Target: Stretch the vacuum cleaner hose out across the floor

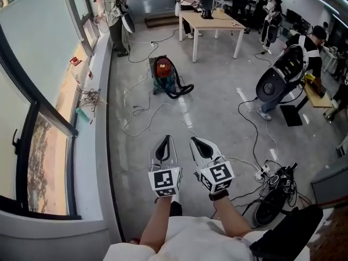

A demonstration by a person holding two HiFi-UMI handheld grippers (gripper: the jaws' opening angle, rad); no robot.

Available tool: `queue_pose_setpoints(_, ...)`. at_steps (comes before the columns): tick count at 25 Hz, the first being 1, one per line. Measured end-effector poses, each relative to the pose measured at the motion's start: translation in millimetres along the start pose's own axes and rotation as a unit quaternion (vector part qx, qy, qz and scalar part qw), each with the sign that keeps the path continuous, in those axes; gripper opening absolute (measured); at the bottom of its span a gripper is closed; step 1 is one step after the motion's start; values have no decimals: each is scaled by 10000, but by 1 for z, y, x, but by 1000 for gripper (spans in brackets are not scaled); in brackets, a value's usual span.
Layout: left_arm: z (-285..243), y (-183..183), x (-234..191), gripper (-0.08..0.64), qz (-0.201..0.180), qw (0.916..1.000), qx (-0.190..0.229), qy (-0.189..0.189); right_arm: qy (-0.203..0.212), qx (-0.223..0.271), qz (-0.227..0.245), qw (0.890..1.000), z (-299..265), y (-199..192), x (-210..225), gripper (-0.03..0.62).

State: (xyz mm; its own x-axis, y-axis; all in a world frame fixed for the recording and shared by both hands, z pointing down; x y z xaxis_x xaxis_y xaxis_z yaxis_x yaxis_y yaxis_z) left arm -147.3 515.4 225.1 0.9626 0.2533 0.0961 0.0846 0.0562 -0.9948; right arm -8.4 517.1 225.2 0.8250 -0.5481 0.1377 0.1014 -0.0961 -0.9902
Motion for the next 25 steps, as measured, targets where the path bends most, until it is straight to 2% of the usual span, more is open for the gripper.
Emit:
queue_pose_setpoints(4,-53,20,-55,2,17,9994,339,25,-1,246,204,9995,-73,29,1,-2)
queue_pose_setpoints(8,-89,15,-96,2,117,9990,420,-51,23,254,304,9992,-124,32,-2,-2)
queue_pose_setpoints(13,-119,-1,-110,1,233,9991,271,-236,91,-1,330,9994,-165,23,6,-2)
queue_pose_setpoints(18,-155,-19,-133,0,219,9997,128,-37,131,-62,249,9996,-207,15,25,-2)
queue_pose_setpoints(22,-195,-33,-139,2,190,9998,-48,-51,106,-70,39,9999,-241,5,62,-2)
queue_pose_setpoints(25,-245,-38,-138,0,120,9998,-135,-125,137,12,-121,9998,-278,7,101,-2)
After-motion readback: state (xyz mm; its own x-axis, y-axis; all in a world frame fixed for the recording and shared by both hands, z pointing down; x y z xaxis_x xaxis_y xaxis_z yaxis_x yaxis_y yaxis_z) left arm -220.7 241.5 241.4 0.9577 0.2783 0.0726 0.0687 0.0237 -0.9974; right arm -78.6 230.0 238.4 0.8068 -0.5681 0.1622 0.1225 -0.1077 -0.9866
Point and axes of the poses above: the fingertips, and each gripper's own axes: z backward along the fingers, x to its right, y out of its top, the point moved 7 cm from there along z, backward along the fingers, and after that the axes turned 7 degrees about -z, right-handed, at the moved point
